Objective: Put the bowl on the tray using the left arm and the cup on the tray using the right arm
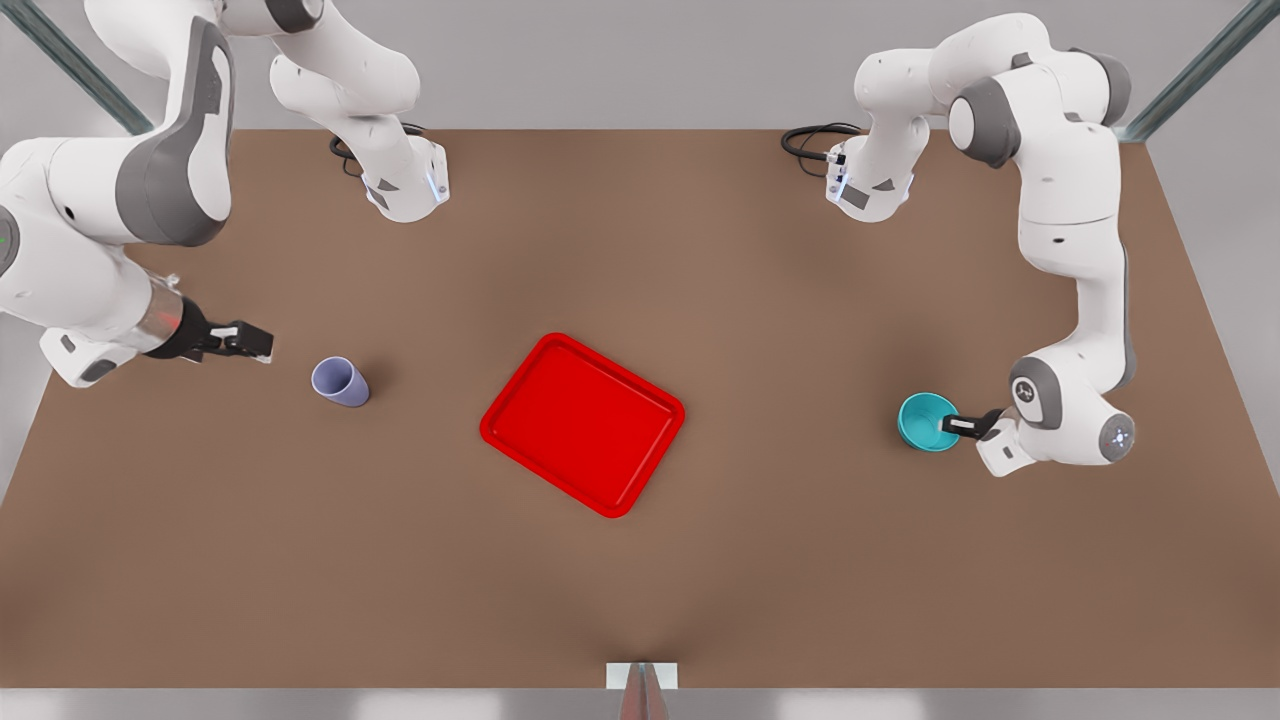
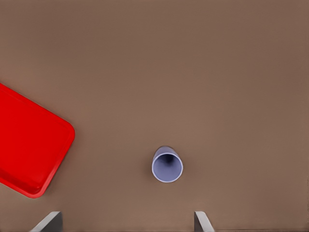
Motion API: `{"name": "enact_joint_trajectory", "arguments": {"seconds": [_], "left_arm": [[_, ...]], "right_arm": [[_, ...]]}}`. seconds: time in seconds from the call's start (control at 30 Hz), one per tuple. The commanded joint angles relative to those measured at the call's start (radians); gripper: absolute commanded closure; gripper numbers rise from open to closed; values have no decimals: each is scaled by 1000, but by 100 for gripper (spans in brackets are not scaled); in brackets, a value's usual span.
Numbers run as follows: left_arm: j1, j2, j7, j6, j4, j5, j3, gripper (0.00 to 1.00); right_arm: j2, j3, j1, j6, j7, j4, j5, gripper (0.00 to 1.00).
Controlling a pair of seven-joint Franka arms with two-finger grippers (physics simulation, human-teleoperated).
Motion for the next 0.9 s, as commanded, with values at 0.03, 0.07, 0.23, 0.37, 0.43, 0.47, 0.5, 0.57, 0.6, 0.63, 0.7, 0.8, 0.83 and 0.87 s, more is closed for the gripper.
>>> {"name": "enact_joint_trajectory", "arguments": {"seconds": [0.03, 0.07, 0.23, 0.37, 0.43, 0.47, 0.5, 0.57, 0.6, 0.63, 0.7, 0.8, 0.83, 0.87], "left_arm": [[0, 5, -2, -2, 0, 0, 0, 70], [0, 6, -3, -2, 0, 0, 0, 71], [-11, 6, -34, -12, 2, 0, -3, 79], [-31, 2, -84, -60, 35, -1, -3, 79], [-46, -6, -123, -77, 44, -3, -3, 79], [-67, -18, -161, -89, 46, -4, -5, 79], [-71, -32, -236, -107, 60, -7, -41, 79], [-72, -66, -414, -110, 67, -29, -141, 79], [-72, -72, -505, -109, 83, -58, -193, 79], [-74, -72, -574, -106, 104, -70, -230, 79], [-136, -69, -744, -98, 155, -87, -281, 79], [-261, -57, -917, -66, 212, -176, -281, 79], [-316, -55, -1000, -20, 219, -195, -281, 79], [-360, -45, -1074, 17, 233, -198, -281, 79]], "right_arm": [[8, -2, -4, -1, -5, -1, -1, 0], [7, 0, -5, 0, 2, -2, -1, 0], [5, -3, -7, -9, -13, -19, -17, 0], [4, -9, -5, -11, -8, -34, -17, 0], [2, -20, -7, -1, -19, -36, -17, 0], [2, -22, -7, 0, -21, -36, -17, 0], [2, -26, -11, -3, -27, -50, -14, 0], [2, -34, -19, 23, -25, -73, -16, 0], [2, -37, -20, 25, -19, -82, -16, 0], [2, -40, -20, 26, -17, -91, -16, 0], [4, -42, -20, 83, -30, -126, -19, 0], [18, -39, -16, 84, -73, -128, -22, 0], [16, -40, -19, 89, -73, -139, -19, 0], [15, -45, -22, 97, -73, -152, -17, 0]]}}
